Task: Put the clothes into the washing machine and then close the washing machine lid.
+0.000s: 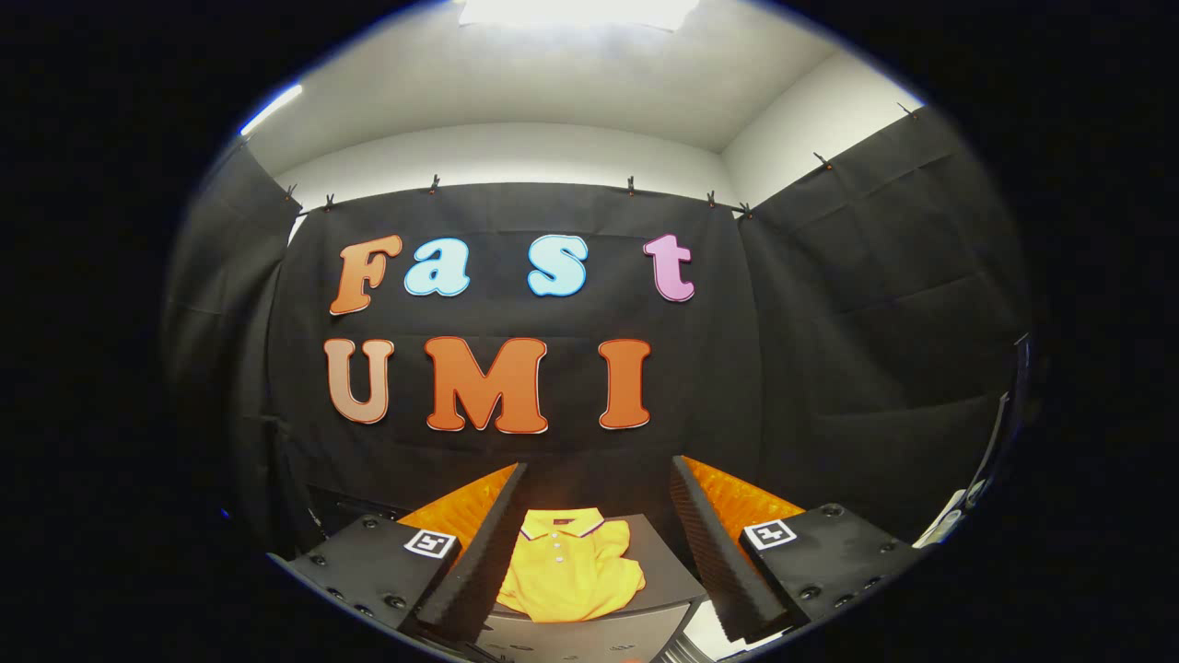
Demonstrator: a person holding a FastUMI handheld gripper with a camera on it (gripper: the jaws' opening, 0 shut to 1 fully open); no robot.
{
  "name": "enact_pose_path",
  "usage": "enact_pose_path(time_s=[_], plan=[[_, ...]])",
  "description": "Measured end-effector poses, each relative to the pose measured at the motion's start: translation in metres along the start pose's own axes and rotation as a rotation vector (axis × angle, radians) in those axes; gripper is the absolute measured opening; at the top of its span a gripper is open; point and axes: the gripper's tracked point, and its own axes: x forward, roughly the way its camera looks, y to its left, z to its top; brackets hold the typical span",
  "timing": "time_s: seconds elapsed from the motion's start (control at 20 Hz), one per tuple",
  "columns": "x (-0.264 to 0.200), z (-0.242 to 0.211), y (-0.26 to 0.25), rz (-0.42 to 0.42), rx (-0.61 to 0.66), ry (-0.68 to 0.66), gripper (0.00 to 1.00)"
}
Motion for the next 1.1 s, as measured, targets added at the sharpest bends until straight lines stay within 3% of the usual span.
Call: enact_pose_path(time_s=[0.25,0.8,1.1], plan=[[0.037,-0.012,0.017,0.044,-0.012,0.044,0.98],[0.16,-0.075,0.061,0.137,-0.027,0.278,0.98],[0.214,-0.148,0.085,0.188,0.028,0.471,0.97]])
